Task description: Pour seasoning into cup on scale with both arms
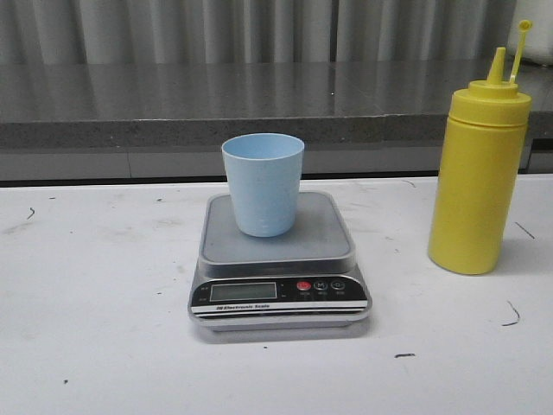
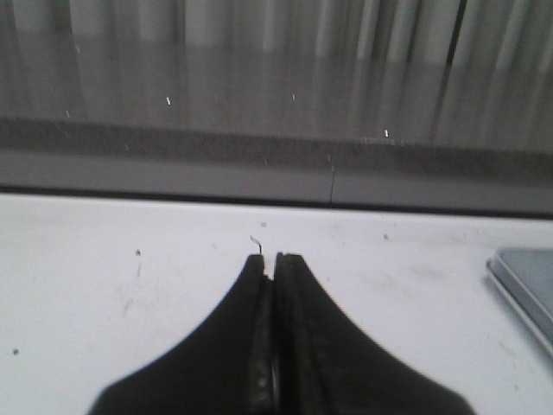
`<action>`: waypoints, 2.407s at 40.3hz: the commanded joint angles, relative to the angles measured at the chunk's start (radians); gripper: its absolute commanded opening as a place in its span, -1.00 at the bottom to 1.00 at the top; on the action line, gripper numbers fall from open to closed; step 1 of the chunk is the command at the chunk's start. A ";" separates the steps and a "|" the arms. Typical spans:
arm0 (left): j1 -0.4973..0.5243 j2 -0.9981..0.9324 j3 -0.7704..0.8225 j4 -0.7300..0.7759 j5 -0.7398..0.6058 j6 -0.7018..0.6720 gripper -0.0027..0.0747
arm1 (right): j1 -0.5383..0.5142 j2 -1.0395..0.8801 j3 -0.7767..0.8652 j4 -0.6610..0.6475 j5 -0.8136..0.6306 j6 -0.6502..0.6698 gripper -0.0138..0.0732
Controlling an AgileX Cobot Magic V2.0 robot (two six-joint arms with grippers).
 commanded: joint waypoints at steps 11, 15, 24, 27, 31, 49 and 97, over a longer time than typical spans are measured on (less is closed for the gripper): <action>0.012 -0.018 0.022 -0.011 -0.122 -0.015 -0.98 | -0.004 0.004 -0.026 -0.008 -0.068 -0.009 -0.84; 0.012 -0.018 0.022 -0.011 -0.122 -0.015 -0.98 | -0.004 0.004 -0.026 -0.008 -0.068 -0.009 -0.84; 0.012 -0.018 0.022 -0.011 -0.122 -0.015 -0.98 | -0.004 0.004 -0.026 -0.008 -0.068 -0.009 -0.84; 0.012 -0.018 0.022 -0.011 -0.122 -0.015 -0.98 | -0.004 0.004 -0.026 -0.008 -0.068 -0.009 -0.84; 0.012 -0.018 0.022 -0.011 -0.122 -0.015 -0.98 | -0.004 0.004 -0.026 -0.008 -0.068 -0.009 -0.84; 0.012 -0.018 0.022 -0.011 -0.122 -0.015 -0.98 | -0.006 -0.006 -0.022 -0.151 -0.092 0.016 -0.84; 0.012 -0.017 0.022 -0.011 -0.122 -0.015 -0.98 | -0.356 -0.440 0.383 -0.513 0.129 0.391 -0.84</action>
